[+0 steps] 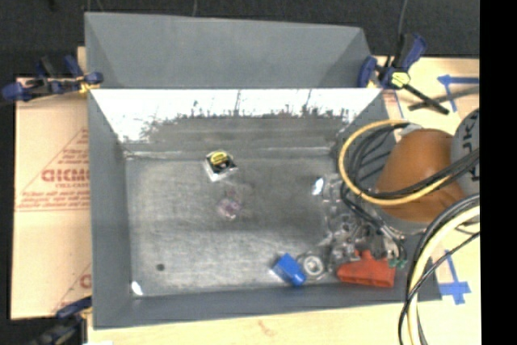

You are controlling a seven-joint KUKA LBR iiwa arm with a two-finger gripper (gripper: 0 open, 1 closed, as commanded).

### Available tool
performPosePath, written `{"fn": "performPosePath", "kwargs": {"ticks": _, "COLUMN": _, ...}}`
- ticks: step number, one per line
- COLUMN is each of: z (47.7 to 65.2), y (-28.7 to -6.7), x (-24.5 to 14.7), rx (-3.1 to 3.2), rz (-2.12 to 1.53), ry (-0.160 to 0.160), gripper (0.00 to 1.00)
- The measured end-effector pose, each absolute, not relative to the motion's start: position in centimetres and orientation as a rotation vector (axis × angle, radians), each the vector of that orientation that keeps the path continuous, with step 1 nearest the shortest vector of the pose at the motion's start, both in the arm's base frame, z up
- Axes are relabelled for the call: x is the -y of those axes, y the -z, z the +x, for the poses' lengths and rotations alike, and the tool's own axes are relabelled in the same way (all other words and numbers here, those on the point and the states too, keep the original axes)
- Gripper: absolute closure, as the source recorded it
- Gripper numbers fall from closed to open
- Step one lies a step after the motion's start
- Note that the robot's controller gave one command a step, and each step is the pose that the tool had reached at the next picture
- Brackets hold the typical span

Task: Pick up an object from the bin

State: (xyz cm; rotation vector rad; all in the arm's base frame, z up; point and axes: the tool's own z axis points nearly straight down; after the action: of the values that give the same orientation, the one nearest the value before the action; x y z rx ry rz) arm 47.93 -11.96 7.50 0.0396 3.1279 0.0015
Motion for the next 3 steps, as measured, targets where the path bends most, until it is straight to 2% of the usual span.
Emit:
{"fn": "performPosePath", "kwargs": {"ticks": 1, "z": 47.9, "y": -7.4, "x": 12.0, "rx": -3.127, "rz": 0.041, "ry": 0.000, "gripper": 0.00}}
{"fn": "performPosePath", "kwargs": {"ticks": 2, "z": 49.4, "y": -8.6, "x": 0.7, "rx": -3.135, "rz": -0.014, "ry": -0.007, "gripper": 0.00}}
{"fn": "performPosePath", "kwargs": {"ticks": 3, "z": 49.3, "y": -8.5, "x": 1.2, "rx": -3.137, "rz": -0.002, "ry": -0.002, "gripper": 1.00}}
